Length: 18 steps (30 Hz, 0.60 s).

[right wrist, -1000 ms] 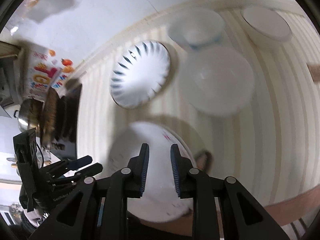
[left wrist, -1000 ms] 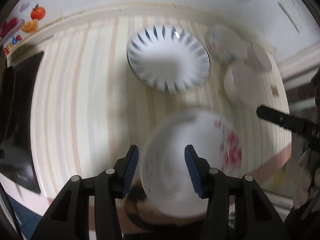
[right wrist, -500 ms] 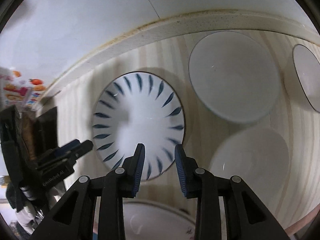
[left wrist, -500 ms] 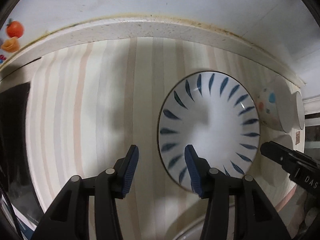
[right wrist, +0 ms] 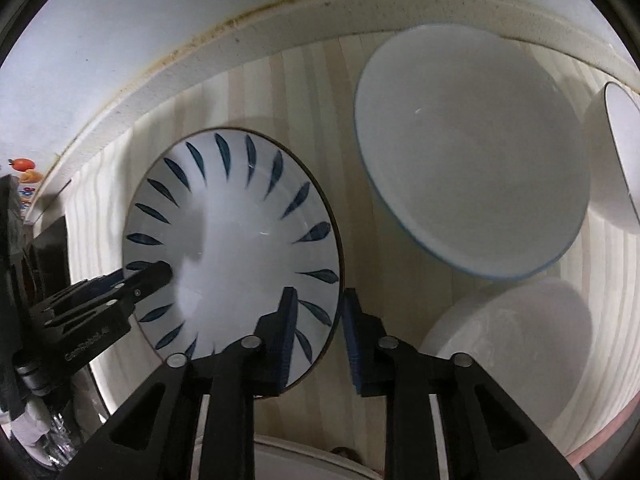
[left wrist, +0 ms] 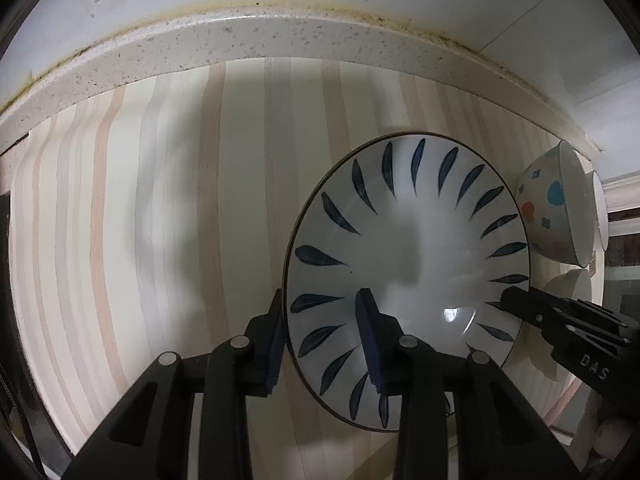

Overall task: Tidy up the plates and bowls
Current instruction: 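Carry the two plates with the right gripper onto the blue-striped plate, then grasp the blue-striped plate rim with the stack in the right gripper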

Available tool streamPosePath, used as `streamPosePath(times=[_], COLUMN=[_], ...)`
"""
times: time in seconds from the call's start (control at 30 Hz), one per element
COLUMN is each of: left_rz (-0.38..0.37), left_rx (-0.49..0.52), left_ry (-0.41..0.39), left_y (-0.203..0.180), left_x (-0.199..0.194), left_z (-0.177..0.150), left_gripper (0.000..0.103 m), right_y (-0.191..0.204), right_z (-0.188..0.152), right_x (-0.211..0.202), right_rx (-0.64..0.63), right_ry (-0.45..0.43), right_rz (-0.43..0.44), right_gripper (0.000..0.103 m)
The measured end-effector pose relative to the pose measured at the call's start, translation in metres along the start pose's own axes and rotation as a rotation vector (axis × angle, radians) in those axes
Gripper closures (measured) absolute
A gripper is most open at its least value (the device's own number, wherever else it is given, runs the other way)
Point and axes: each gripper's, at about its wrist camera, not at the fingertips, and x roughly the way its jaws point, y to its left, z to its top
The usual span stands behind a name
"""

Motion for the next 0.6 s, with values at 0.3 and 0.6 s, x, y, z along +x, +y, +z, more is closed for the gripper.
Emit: streamPosePath(times=[0.3, 0.6], left_rz=[-0.018, 0.002], left_rx=[0.019, 0.047], left_ry=[-0.032, -0.101], left_y=[0.012, 0.009], left_x=[-0.018, -0.050], left_z=[-0.015, -0.037], left_gripper=[0.072, 0.072], right_y=[0.005, 0.017], right_z=[-0.008, -0.028], right_x=[-0.003, -0.014], right_rx=[-0.037, -0.075], right_ry=[-0.072, -0.123], right_rz=[-0.034, -0.019], right_gripper=[0.084, 0.084])
